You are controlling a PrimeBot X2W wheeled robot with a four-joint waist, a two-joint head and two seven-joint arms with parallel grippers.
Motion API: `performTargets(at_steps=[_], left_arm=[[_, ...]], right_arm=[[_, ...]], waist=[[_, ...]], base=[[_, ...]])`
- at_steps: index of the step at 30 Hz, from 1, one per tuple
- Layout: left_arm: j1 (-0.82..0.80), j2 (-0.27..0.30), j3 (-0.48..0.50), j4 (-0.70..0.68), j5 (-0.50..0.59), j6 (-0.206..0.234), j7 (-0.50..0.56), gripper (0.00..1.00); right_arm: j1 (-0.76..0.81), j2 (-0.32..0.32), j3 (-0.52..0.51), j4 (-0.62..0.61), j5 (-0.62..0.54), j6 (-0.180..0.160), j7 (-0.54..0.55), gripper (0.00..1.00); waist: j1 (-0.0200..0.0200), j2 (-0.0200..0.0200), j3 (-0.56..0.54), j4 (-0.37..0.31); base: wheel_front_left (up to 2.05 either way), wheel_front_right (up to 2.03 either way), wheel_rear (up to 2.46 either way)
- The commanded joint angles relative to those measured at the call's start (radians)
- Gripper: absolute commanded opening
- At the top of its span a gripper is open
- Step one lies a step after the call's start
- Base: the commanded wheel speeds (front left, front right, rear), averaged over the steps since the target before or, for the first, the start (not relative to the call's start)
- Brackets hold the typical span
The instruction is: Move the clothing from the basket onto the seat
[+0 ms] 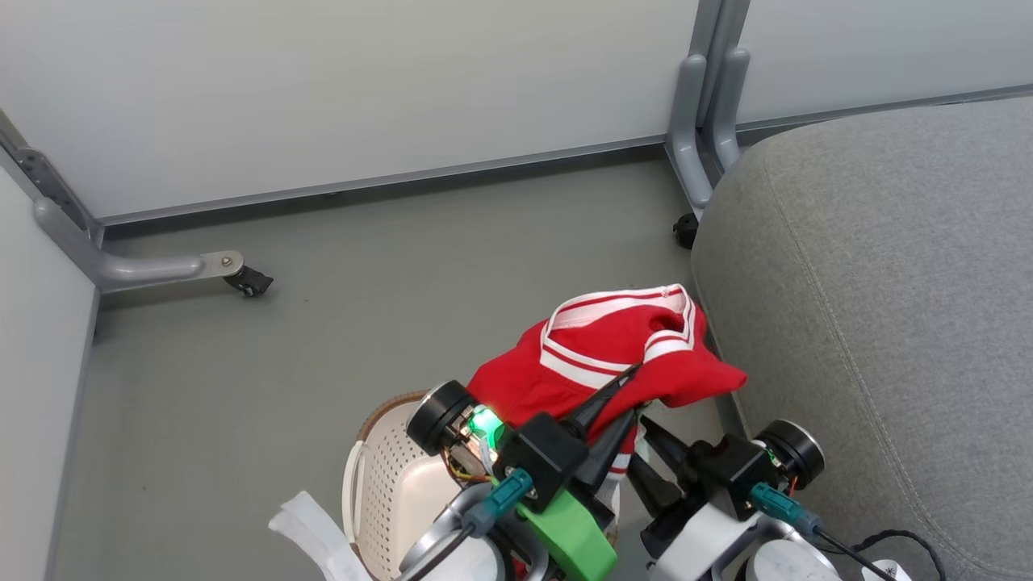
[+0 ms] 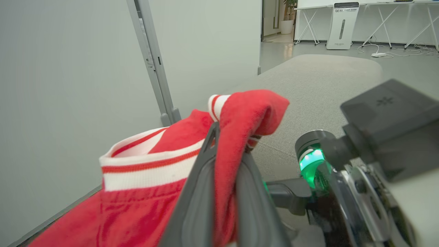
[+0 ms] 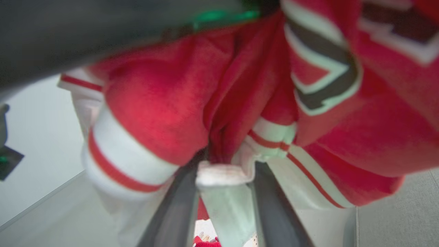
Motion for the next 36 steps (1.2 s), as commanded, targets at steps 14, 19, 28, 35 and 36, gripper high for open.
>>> performTargets(at_steps=[14,19,28,35,36], left_arm=[[0.006,0.013,0.019,0.014,-0.014,0.035,-0.009,0.0],[0.007,0.016,0.023,0.021,-0.017,0.043,-0.024,1.0],[-0.011,0.017,0.017,0.031,-0.026,0.045,-0.024,1.0],[-0.021,0.02,0.02,0.04,-0.027,0.054,-0.033,1.0],[-0.022,0.02,0.02,0.041,-0.028,0.056,-0.033,1.0]], right_arm=[[-0.002,-0.012,0.001,0.002,0.012,0.0,-0.002,0.0],[0.002,-0.014,-0.002,0.002,0.016,0.0,-0.002,0.0],[-0.007,-0.02,-0.008,0.007,0.022,0.0,-0.002,0.0],[-0.01,-0.023,-0.01,0.01,0.024,0.0,-0.002,0.0],[-0.01,-0.023,-0.011,0.01,0.023,0.0,-0.002,0.0]], waist=[[0.0,0.0,0.006,-0.002],[0.0,0.0,0.012,0.0],[0.0,0.0,0.028,0.002],[0.0,0.0,0.031,0.0],[0.0,0.0,0.032,-0.001]], base=[[0.0,0.0,0.0],[0.0,0.0,0.0],[0.0,0.0,0.0],[0.0,0.0,0.0],[0.0,0.0,0.0]])
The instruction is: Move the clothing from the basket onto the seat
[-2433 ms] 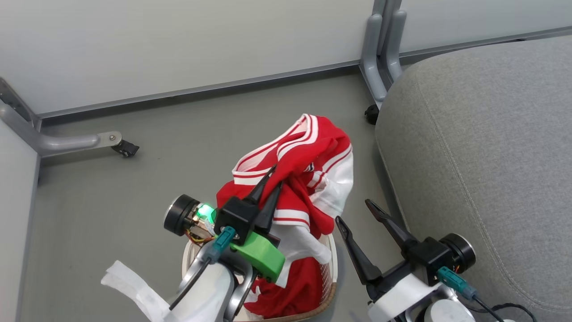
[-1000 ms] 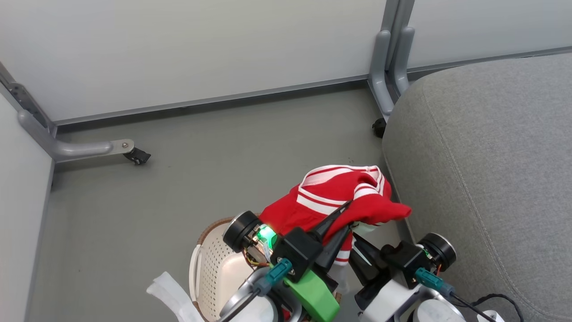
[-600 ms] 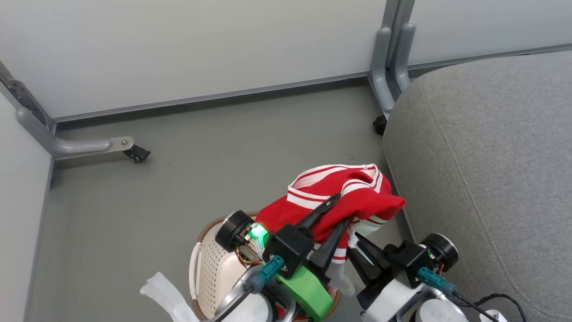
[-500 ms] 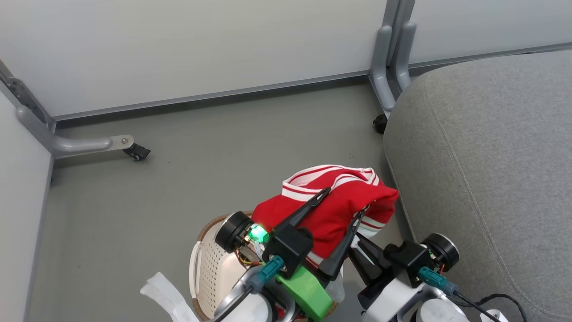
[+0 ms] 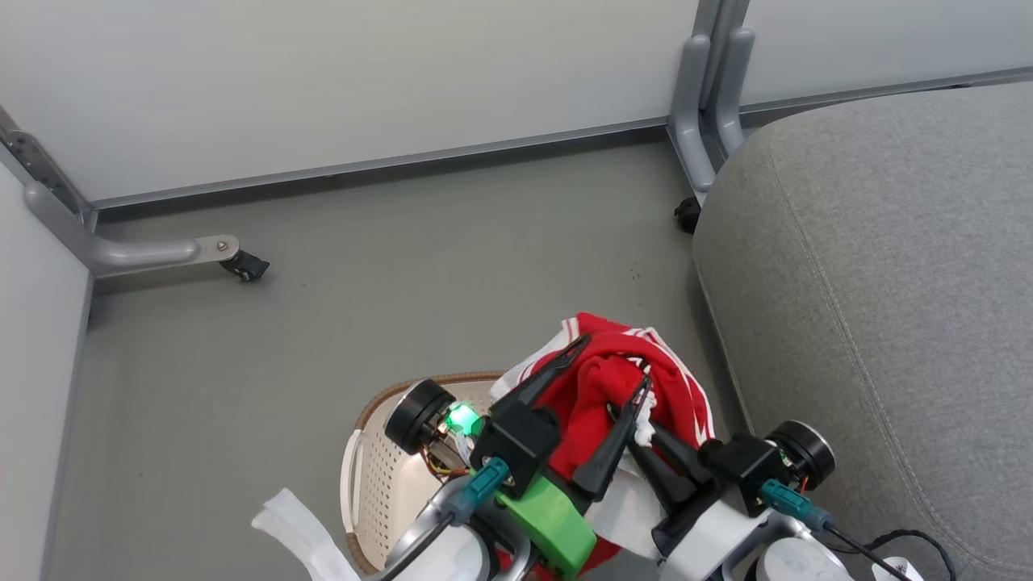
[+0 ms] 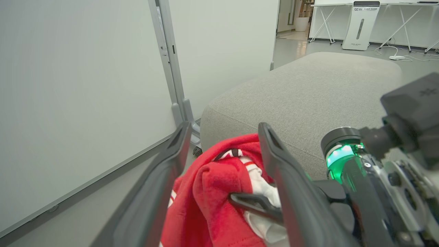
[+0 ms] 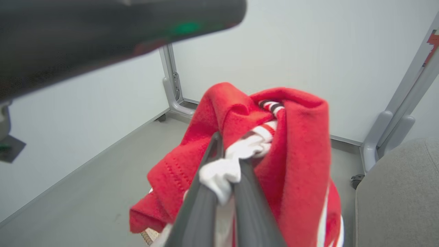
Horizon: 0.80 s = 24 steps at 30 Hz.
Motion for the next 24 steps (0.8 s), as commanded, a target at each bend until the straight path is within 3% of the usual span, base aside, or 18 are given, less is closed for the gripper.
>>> performTargets(at_steps=[1,13,24], left_arm=[[-0.014,0.008,0.002,0.002,-0.004,0.006,-0.002,1.0],[-0.014,0.022,0.011,0.02,-0.003,0.027,-0.031,1.0],[0.03,0.078,0.058,0.041,0.003,0.078,-0.102,1.0]], right_arm=[[-0.01,-0.005,-0.004,0.002,0.005,0.0,-0.002,0.0],[-0.021,-0.014,-0.02,-0.008,-0.002,0.0,-0.002,0.0],[-0.031,-0.029,-0.092,-0.073,-0.023,0.0,-0.002,0.0]], waist=[[0.0,-0.0001,0.001,0.0],[0.0,-0.0001,0.027,-0.01],[0.0,-0.0001,0.075,-0.074]], base=[[0.0,0.0,0.0],[0.0,0.0,0.0],[0.0,0.0,0.0]])
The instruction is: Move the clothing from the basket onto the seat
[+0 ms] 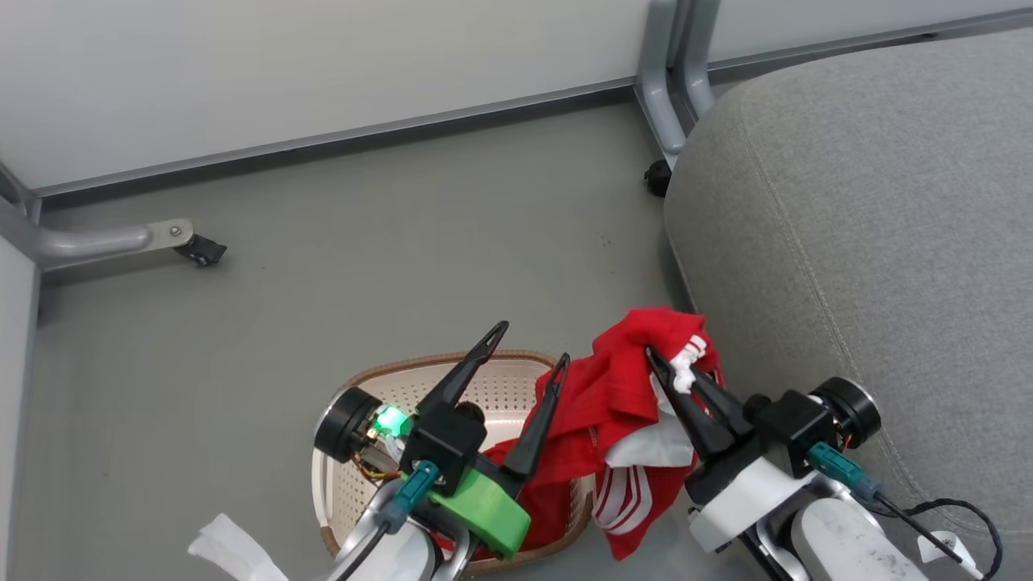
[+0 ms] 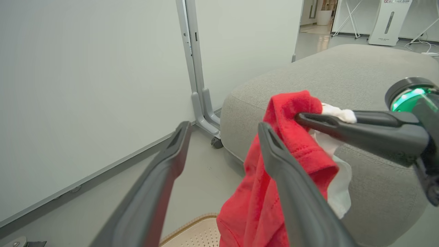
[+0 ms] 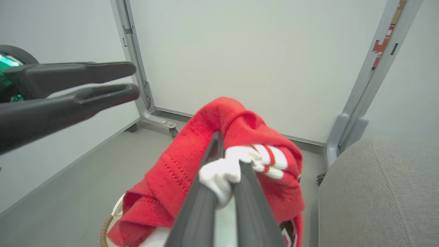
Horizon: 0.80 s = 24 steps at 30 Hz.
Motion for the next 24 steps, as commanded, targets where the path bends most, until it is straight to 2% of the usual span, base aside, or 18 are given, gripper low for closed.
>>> performTargets(at_steps=[1,9,17,24], left_arm=[[0.023,0.013,0.008,-0.003,0.006,0.008,-0.013,1.0],[0.034,0.047,0.044,-0.041,0.018,0.041,-0.063,1.0],[0.026,0.086,0.048,-0.058,0.04,0.043,-0.072,1.0],[-0.003,0.1,0.04,-0.069,0.042,0.037,-0.052,1.0]], right_arm=[[-0.002,-0.006,-0.01,-0.017,-0.012,0.0,-0.002,0.0],[0.034,-0.005,-0.08,-0.116,-0.027,0.0,-0.002,0.0],[0.068,0.028,-0.133,-0.198,-0.045,0.0,-0.002,0.0],[0.095,0.048,-0.151,-0.246,-0.07,0.0,-0.002,0.0]], waist=[[0.0,0.0,0.019,-0.029],[0.0,0.0,0.078,-0.13],[0.0,0.0,0.124,-0.287],[0.0,0.0,0.147,-0.395]], base=[[0.0,0.0,0.0],[0.0,0.0,0.0],[0.0,0.0,0.0],[0.0,0.0,0.0]])
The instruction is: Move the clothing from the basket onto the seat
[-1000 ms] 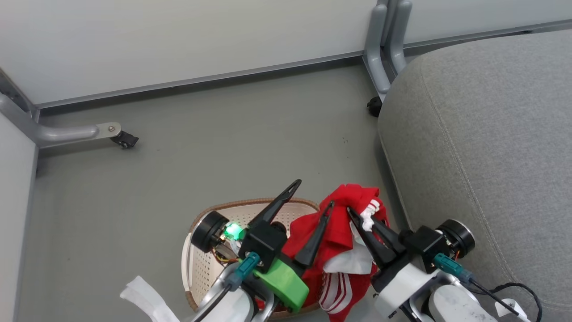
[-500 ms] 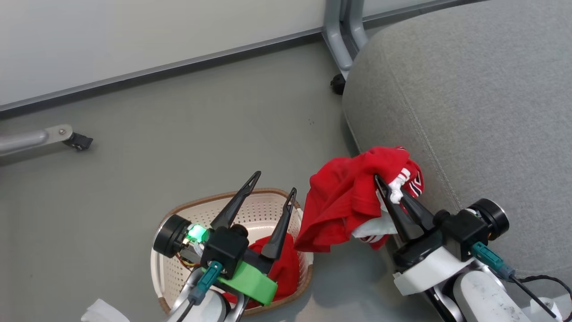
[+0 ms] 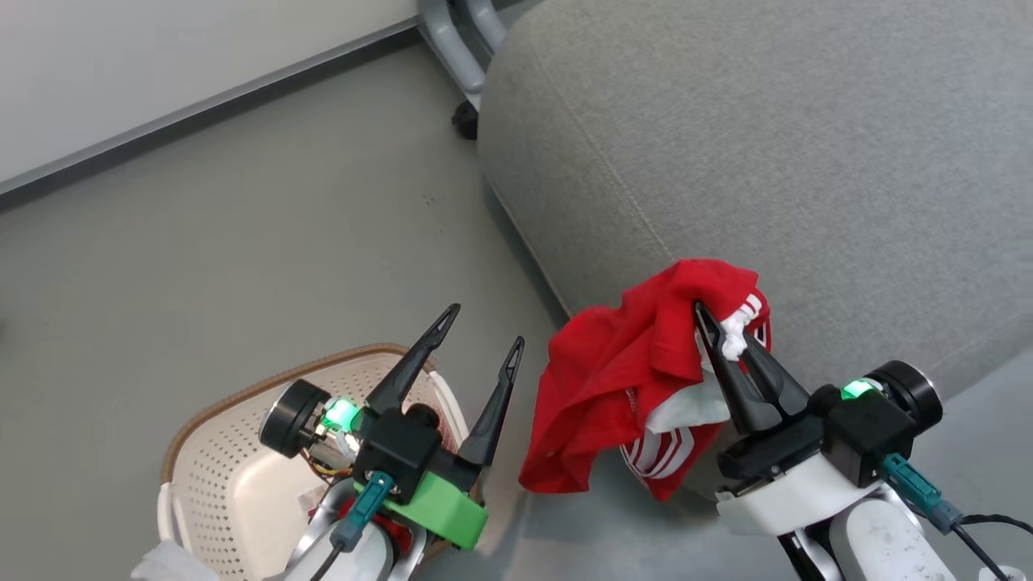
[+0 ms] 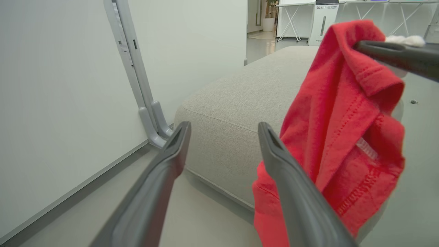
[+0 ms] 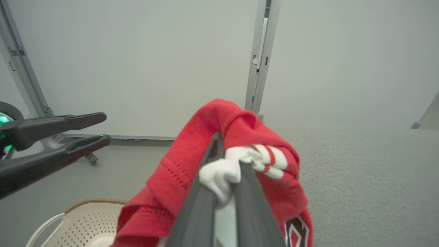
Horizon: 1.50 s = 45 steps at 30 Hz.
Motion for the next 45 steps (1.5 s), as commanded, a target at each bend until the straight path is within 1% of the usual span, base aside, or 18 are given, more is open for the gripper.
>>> performTargets(at_steps=[1,6,11,15,17,20,23,24,26,30,34,38,39,41,42,43,44,45], left_arm=[[-0.018,0.013,0.001,-0.004,0.0,-0.003,0.005,1.0],[-0.025,0.025,-0.006,-0.012,0.005,-0.006,0.022,1.0],[-0.04,0.036,-0.018,-0.028,0.018,-0.01,0.044,1.0],[-0.065,0.044,-0.029,-0.045,0.028,-0.02,0.067,1.0],[-0.081,0.045,-0.034,-0.054,0.032,-0.026,0.079,1.0],[-0.109,0.044,-0.045,-0.067,0.042,-0.036,0.096,1.0],[-0.135,0.045,-0.048,-0.071,0.052,-0.04,0.103,1.0],[-0.146,0.043,-0.05,-0.071,0.054,-0.043,0.101,1.0],[-0.164,0.04,-0.049,-0.069,0.061,-0.041,0.097,1.0],[-0.19,0.027,-0.051,-0.063,0.063,-0.039,0.088,1.0],[-0.214,0.019,-0.056,-0.054,0.065,-0.043,0.08,1.0],[-0.239,0.012,-0.06,-0.043,0.07,-0.046,0.073,1.0],[-0.244,0.011,-0.06,-0.04,0.071,-0.047,0.07,1.0],[-0.251,0.008,-0.063,-0.033,0.07,-0.048,0.066,1.0],[-0.257,0.007,-0.063,-0.03,0.069,-0.048,0.065,1.0],[-0.26,0.007,-0.064,-0.027,0.07,-0.047,0.063,1.0],[-0.261,0.007,-0.064,-0.023,0.07,-0.046,0.062,1.0],[-0.262,0.008,-0.063,-0.018,0.072,-0.041,0.063,1.0]], right_arm=[[0.009,0.003,0.0,-0.011,-0.011,0.0,-0.002,0.0],[-0.011,-0.024,0.018,-0.021,-0.03,0.0,-0.002,0.0],[-0.084,-0.07,-0.025,-0.065,-0.042,0.0,-0.002,0.0],[-0.174,-0.117,-0.116,-0.125,-0.045,0.0,-0.002,0.0],[-0.232,-0.143,-0.178,-0.156,-0.031,-0.001,-0.002,0.0],[-0.322,-0.204,-0.28,-0.179,-0.016,-0.001,-0.002,0.0],[-0.412,-0.266,-0.349,-0.175,0.0,-0.001,-0.002,0.0],[-0.446,-0.307,-0.379,-0.161,0.003,-0.001,-0.002,0.0],[-0.507,-0.356,-0.417,-0.128,0.017,-0.001,-0.002,0.0],[-0.593,-0.423,-0.477,-0.052,0.023,-0.001,-0.001,0.0],[-0.64,-0.454,-0.499,0.094,0.04,-0.001,-0.001,0.0],[-0.632,-0.435,-0.492,0.256,0.044,-0.001,-0.001,0.0],[-0.623,-0.432,-0.488,0.292,0.036,-0.001,-0.001,0.02],[-0.607,-0.412,-0.487,0.375,0.027,-0.001,-0.001,0.19],[-0.607,-0.397,-0.499,0.408,0.026,-0.001,-0.001,0.22],[-0.598,-0.383,-0.505,0.443,0.019,-0.001,-0.001,0.28],[-0.589,-0.368,-0.517,0.469,0.014,-0.001,-0.001,0.31],[-0.579,-0.352,-0.53,0.493,0.008,-0.001,-0.001,0.42]], waist=[[0.0,-0.0001,0.042,-0.098],[0.0,-0.0001,0.059,-0.147],[0.0,-0.0001,0.096,-0.163],[0.0,-0.0001,0.149,-0.142],[0.0,-0.0001,0.183,-0.121],[0.0,-0.0001,0.241,-0.077],[0.0,-0.0001,0.291,-0.032],[0.0,-0.0001,0.31,-0.013],[0.0,-0.0001,0.338,0.017],[0.0,-0.0001,0.384,0.069],[0.0,-0.0001,0.417,0.108],[0.0,-0.0001,0.439,0.135],[0.0,-0.0001,0.441,0.14],[0.0,-0.0001,0.442,0.151],[0.0,-0.0001,0.442,0.155],[0.0,-0.0001,0.44,0.159],[0.0,-0.0001,0.438,0.161],[0.0,-0.0001,0.433,0.164]], base=[[0.0,0.0,0.0],[0.0,0.0,0.0],[0.0,0.0,0.0],[0.0,0.0,0.0],[0.0,0.0,0.0],[0.0,0.0,0.0],[0.0,0.0,0.0],[0.0,0.0,0.0],[0.0,0.0,0.0],[0.0,0.0,0.0],[0.0,0.0,0.0],[0.0,0.0,0.0],[0.0,0.0,0.0],[0.0,0.0,0.0],[0.0,0.0,0.0],[0.0,0.0,0.0],[0.0,0.0,0.0],[0.0,0.0,0.0]])
